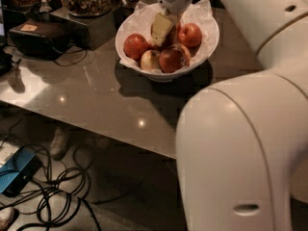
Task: Pick apple from white bowl
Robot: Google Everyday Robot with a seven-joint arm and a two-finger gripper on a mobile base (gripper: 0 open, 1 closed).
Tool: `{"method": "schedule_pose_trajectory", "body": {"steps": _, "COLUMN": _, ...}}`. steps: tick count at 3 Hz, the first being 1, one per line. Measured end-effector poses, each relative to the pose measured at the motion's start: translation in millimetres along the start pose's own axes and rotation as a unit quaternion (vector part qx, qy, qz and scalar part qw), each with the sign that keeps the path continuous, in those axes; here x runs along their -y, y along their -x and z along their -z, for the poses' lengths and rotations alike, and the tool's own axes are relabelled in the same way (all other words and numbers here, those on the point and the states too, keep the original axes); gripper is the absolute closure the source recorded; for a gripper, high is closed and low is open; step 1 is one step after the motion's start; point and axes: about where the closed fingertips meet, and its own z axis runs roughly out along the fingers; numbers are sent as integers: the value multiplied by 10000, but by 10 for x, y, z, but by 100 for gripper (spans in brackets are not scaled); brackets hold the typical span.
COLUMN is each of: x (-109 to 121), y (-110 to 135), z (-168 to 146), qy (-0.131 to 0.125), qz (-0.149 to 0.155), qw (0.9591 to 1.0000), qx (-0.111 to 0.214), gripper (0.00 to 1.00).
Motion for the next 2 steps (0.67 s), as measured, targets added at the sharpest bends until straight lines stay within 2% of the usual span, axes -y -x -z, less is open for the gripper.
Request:
{"method": "schedule_pose_trajectory", "body": {"steps": 1, "x": -115, "y": -52, "z": 294, "qy": 80, "qz": 280, "qw": 9981, "qx": 535, "gripper": 100}}
{"method": "schedule_pose_trajectory", "body": {"steps": 2, "x": -291, "y": -116, "z": 567, "qy": 242, "qz": 672, "qw": 9932, "qx": 920, "gripper": 100}}
